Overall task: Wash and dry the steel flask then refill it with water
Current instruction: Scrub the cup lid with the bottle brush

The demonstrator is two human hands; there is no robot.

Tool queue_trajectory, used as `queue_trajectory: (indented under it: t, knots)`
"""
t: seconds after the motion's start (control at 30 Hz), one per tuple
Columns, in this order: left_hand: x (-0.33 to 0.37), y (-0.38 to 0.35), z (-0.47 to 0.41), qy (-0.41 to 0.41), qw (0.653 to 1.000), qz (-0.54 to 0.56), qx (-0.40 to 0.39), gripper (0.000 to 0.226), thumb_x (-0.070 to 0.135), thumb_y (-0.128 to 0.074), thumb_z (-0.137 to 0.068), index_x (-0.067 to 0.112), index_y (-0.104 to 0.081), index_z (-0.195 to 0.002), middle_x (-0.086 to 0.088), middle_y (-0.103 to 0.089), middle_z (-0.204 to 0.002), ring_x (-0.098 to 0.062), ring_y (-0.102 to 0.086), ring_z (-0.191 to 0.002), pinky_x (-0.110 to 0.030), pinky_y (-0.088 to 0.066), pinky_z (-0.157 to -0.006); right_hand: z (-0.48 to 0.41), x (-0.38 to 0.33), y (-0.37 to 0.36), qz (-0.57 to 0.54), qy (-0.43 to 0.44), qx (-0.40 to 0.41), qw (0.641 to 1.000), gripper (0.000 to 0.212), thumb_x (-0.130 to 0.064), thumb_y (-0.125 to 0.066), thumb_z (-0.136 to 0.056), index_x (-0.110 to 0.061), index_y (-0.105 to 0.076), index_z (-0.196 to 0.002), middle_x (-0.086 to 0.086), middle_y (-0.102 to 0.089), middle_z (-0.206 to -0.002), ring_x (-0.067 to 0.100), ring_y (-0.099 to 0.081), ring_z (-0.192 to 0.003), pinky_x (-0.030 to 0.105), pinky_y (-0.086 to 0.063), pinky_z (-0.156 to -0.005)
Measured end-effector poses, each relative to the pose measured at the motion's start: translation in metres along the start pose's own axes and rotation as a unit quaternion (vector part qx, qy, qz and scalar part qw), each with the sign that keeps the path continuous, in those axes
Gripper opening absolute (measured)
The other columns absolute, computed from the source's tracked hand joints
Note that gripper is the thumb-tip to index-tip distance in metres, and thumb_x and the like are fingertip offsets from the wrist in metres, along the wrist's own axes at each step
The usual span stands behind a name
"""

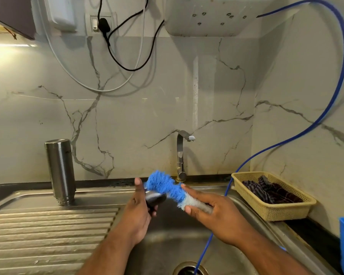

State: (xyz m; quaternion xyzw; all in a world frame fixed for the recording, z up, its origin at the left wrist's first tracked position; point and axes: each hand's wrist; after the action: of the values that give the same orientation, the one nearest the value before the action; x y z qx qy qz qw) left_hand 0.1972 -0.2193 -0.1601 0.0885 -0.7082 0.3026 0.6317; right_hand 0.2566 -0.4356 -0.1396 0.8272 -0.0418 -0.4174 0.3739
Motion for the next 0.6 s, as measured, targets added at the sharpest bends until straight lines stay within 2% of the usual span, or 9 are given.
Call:
queue_trajectory:
  t: [0.07, 0.17, 0.27, 0.33, 0.4, 0.47, 0.53, 0.6]
  knots:
    - [0.001, 0.001, -0.002, -0.012, 1.000, -0.023, 0.014, 0.061, 0.068, -0.038, -0.096, 0.016, -0.065, -0.115, -0.017, -0.071, -0.099, -0.023, -0.052, -0.077, -0.033, -0.044, -0.065, 0.000, 0.000, 0.001, 0.026, 0.004, 0.004, 1.000, 0.050, -0.057, -0.067, -0.090, -0.082, -0.039, -0.125, -0.034, -0.060, -0.131, -0.012, -0.056, -0.115, 0.027, -0.051, -0.102]
    - [-0.006, 0.005, -0.007, -0.036, 0.993, -0.112, 0.020, 0.065, 0.074, -0.039, -0.091, 0.019, -0.065, -0.115, -0.016, -0.070, -0.099, -0.022, -0.060, -0.082, -0.035, -0.047, -0.069, 0.000, -0.002, 0.006, 0.044, -0.023, 0.030, 0.998, 0.042, -0.061, -0.063, -0.091, -0.084, -0.038, -0.114, -0.029, -0.065, -0.125, -0.011, -0.058, -0.104, 0.022, -0.051, -0.091]
    - [-0.007, 0.006, -0.008, -0.052, 0.987, -0.148, 0.021, 0.062, 0.071, -0.032, -0.094, 0.024, -0.066, -0.116, -0.009, -0.070, -0.094, -0.020, -0.060, -0.082, -0.035, -0.046, -0.071, 0.000, 0.000, 0.005, 0.072, -0.011, 0.012, 0.997, 0.048, -0.062, -0.063, -0.090, -0.087, -0.034, -0.119, -0.033, -0.063, -0.127, -0.011, -0.058, -0.107, 0.024, -0.053, -0.094]
    - [-0.004, 0.006, -0.008, -0.046, 0.984, -0.170, 0.012, 0.058, 0.070, -0.035, -0.094, 0.026, -0.063, -0.120, -0.007, -0.067, -0.106, -0.020, -0.061, -0.092, -0.034, -0.050, -0.077, -0.003, 0.004, 0.004, 0.065, -0.032, 0.024, 0.997, 0.042, -0.066, -0.062, -0.089, -0.089, -0.034, -0.111, -0.029, -0.065, -0.127, -0.008, -0.059, -0.109, 0.029, -0.052, -0.097]
    - [-0.003, 0.006, -0.006, -0.049, 0.986, -0.157, -0.013, 0.043, 0.057, -0.041, -0.100, 0.027, -0.059, -0.124, -0.003, -0.063, -0.117, -0.015, -0.060, -0.101, -0.030, -0.050, -0.083, -0.004, 0.006, 0.004, 0.052, -0.053, 0.039, 0.996, 0.038, -0.067, -0.061, -0.088, -0.088, -0.036, -0.109, -0.028, -0.065, -0.127, -0.007, -0.059, -0.109, 0.030, -0.052, -0.097]
    - [-0.001, 0.006, -0.005, -0.058, 0.985, -0.164, -0.016, 0.035, 0.049, -0.044, -0.102, 0.027, -0.062, -0.123, -0.003, -0.065, -0.119, -0.016, -0.062, -0.106, -0.032, -0.053, -0.086, -0.003, 0.005, 0.004, 0.063, -0.046, 0.029, 0.997, 0.042, -0.065, -0.061, -0.090, -0.085, -0.036, -0.118, -0.031, -0.064, -0.121, -0.008, -0.058, -0.106, 0.024, -0.051, -0.092]
    - [-0.001, 0.007, -0.005, -0.075, 0.981, -0.174, -0.027, 0.035, 0.053, -0.047, -0.100, 0.031, -0.065, -0.120, -0.002, -0.071, -0.114, -0.018, -0.067, -0.106, -0.039, -0.056, -0.093, -0.004, 0.005, 0.003, 0.056, -0.054, 0.039, 0.996, 0.046, -0.062, -0.061, -0.092, -0.073, -0.040, -0.131, -0.027, -0.065, -0.123, -0.006, -0.059, -0.105, 0.026, -0.051, -0.093]
    - [0.002, 0.006, -0.001, -0.091, 0.978, -0.183, -0.048, 0.032, 0.051, -0.049, -0.100, 0.032, -0.069, -0.116, 0.000, -0.076, -0.106, -0.015, -0.072, -0.099, -0.033, -0.057, -0.088, -0.005, 0.007, 0.004, 0.029, -0.067, 0.048, 0.996, 0.049, -0.060, -0.061, -0.093, -0.063, -0.043, -0.139, -0.023, -0.065, -0.130, -0.005, -0.058, -0.109, 0.031, -0.051, -0.100]
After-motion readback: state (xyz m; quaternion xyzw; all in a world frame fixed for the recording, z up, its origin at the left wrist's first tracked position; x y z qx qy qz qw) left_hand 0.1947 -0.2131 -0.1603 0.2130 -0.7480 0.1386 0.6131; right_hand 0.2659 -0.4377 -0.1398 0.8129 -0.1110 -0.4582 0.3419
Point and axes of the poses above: each hand's wrist, its own z-axis away from the middle knuckle, its own y-axis out of the back of the hand, x = y × z
